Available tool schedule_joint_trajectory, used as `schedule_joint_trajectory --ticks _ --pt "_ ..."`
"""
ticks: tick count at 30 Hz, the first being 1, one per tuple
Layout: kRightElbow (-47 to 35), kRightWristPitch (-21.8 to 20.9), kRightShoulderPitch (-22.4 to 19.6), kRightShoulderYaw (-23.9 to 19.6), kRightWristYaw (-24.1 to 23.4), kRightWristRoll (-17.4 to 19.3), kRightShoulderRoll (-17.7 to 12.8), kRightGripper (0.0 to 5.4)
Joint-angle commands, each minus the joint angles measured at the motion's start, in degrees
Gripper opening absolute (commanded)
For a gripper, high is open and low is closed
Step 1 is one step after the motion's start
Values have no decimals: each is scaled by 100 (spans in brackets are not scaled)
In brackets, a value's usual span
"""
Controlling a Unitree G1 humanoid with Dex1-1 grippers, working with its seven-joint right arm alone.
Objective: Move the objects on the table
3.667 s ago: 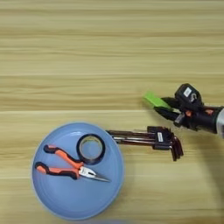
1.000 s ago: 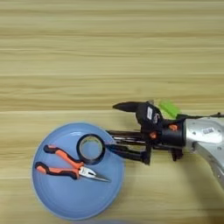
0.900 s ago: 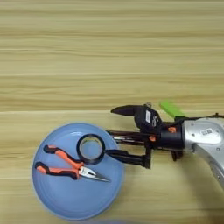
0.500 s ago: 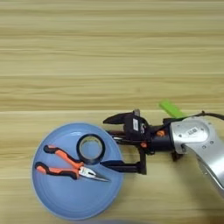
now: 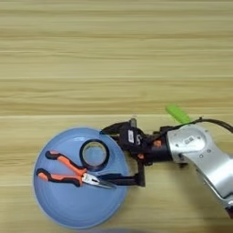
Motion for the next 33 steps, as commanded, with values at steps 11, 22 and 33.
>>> schedule_joint_trajectory --ticks 11,22,33 --pt "212 -259 -429 216 -593 -576 377 537" --pt "414 -292 -415 477 -629 -857 455 537" --pt "549 372 -662 611 -561 -958 429 537"
